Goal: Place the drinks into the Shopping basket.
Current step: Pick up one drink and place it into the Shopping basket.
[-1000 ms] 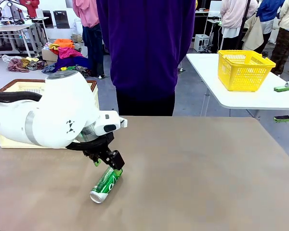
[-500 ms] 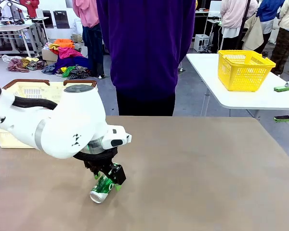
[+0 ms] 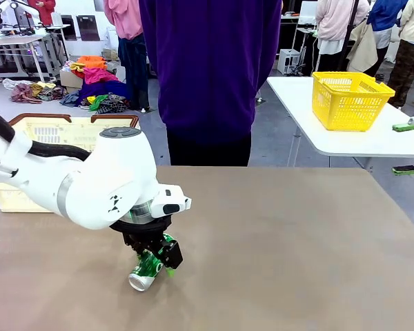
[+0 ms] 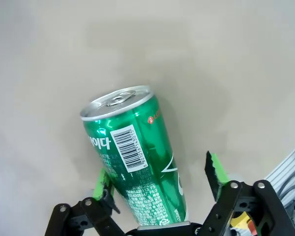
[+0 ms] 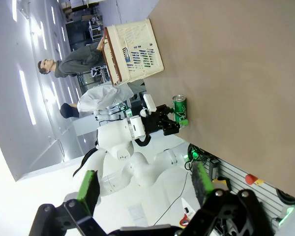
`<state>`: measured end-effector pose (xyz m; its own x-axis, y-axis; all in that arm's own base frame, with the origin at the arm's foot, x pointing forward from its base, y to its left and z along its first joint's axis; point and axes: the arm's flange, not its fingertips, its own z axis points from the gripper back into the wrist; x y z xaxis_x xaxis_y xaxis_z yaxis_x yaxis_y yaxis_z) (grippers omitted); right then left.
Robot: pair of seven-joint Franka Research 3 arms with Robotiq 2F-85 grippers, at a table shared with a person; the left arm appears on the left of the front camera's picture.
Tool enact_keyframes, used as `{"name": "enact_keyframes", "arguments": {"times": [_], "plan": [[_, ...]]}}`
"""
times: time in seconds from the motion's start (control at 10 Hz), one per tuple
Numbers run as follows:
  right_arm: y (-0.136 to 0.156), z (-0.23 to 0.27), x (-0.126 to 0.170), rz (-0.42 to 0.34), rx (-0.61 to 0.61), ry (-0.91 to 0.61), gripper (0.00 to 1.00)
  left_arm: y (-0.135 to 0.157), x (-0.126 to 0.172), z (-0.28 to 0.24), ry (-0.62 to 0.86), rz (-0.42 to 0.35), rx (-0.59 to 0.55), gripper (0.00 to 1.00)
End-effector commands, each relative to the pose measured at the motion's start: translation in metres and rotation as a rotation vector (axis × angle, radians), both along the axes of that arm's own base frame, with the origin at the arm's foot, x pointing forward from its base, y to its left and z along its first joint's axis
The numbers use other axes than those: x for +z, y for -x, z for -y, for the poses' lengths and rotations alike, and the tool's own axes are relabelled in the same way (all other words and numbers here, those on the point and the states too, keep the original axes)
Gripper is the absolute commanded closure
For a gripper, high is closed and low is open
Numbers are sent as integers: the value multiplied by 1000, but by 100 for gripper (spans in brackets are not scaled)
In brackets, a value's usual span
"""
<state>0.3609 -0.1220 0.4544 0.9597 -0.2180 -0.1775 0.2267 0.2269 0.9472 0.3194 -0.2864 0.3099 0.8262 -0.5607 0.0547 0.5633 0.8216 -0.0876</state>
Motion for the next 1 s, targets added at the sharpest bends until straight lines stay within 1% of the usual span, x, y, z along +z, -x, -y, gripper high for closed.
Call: {"name": "enact_keyframes", "arguments": {"times": [0.0,0.5,0.6,0.8,0.9], "plan": [[-1,0,2,16,-1,-11,0,-3,0,3,-31,4,26,100],[-1,0,2,16,-1,-11,0,-8,-1,1,-50,1,44,100],[-1,0,2,16,-1,-11,0,-8,4,-2,-38,-3,40,100],[-1,0,2,16,-1,-11,0,-10,36,-14,25,-10,30,100],[-1,0,2,16,-1,-11,0,-8,82,-31,95,0,16,100]]}}
